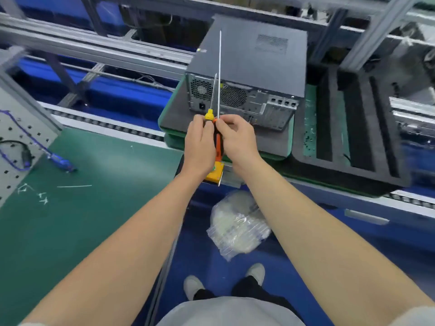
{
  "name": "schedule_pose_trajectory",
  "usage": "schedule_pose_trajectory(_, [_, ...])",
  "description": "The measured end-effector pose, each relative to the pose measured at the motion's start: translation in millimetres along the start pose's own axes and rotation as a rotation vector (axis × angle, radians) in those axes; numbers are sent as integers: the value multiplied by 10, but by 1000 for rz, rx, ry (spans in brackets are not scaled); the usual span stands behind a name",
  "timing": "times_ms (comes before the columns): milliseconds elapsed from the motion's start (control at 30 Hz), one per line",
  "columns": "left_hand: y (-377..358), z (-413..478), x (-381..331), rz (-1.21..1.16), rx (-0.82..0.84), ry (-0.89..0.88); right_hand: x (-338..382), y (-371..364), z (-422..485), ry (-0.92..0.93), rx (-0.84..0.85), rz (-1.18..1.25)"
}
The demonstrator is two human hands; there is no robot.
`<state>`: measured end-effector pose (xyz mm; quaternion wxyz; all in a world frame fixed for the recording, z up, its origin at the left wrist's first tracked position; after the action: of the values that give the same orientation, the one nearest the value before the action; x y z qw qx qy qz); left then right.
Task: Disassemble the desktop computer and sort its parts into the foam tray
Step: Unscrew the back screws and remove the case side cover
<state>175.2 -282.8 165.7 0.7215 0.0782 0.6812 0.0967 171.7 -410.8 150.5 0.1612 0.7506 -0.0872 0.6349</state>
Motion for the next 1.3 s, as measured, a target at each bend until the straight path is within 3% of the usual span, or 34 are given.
schedule_pose_trajectory(267, [-1736,46,-652,203,279,-189,53,1934,332,0,-290,34])
schedule_pose_trajectory(433, [-2258,80,-454,286,305,-71,-287,2498,612,-136,-314,21])
schedule_pose_trajectory(767, [-2095,327,223,583,328,94,-1234,2318,874,-496,-192,32])
schedule_pose_trajectory(1000, [-1978,659,467,642,409,105,-1357,2097,1168,-532,-229,-107])
schedule_pose_trajectory(1300, [-2114,987,546,571,661,-5,-1281,2032,1378,-466,-417,-305])
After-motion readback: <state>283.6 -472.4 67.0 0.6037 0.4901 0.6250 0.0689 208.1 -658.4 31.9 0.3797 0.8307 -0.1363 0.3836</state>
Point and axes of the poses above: each hand's wrist, its own z-axis towards the middle knuckle, its own y-axis out of the back of the hand, x = y × z, the point moved 8 cm from there along z, towards the middle knuckle, and after that the axes turned 1 degree about x, right-handed, at the moved point
